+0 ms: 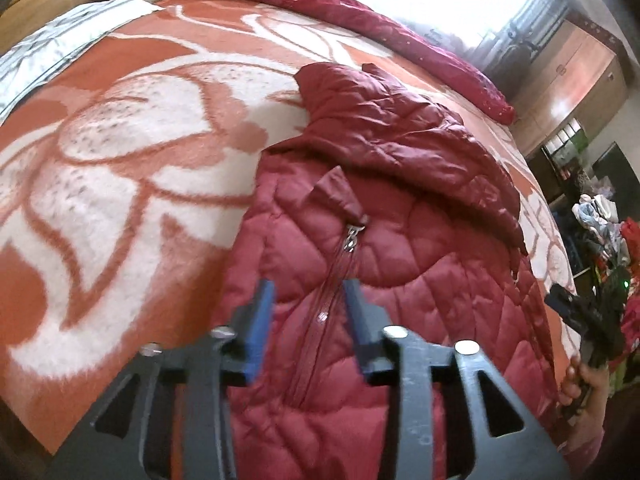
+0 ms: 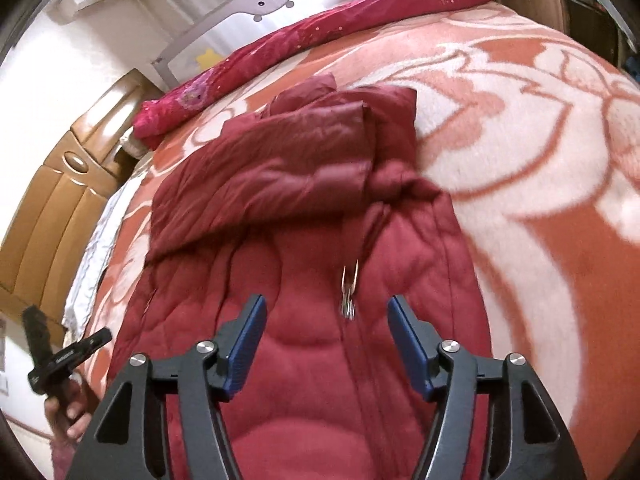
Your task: Fold large clothes
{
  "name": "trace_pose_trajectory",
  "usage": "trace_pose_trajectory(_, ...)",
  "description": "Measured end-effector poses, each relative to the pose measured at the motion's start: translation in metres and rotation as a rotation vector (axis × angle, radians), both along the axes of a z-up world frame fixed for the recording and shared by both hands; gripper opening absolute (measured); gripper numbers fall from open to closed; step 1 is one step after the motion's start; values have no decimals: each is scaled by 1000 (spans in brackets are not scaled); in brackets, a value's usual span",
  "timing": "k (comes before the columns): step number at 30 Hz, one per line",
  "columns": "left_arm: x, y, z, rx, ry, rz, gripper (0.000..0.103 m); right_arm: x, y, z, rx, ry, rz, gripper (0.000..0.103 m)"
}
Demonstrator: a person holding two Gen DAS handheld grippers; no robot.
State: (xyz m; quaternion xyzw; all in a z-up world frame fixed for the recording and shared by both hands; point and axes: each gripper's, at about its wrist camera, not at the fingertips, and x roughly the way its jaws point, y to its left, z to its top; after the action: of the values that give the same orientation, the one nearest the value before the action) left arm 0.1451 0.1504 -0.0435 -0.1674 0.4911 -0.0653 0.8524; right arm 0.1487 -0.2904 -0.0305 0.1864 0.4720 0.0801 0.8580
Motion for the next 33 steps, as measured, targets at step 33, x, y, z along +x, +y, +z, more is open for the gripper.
trace_pose_trajectory(33, -50, 27, -39, -68, 138, -61, 68, -104, -62, -50, 134, 167, 11, 75)
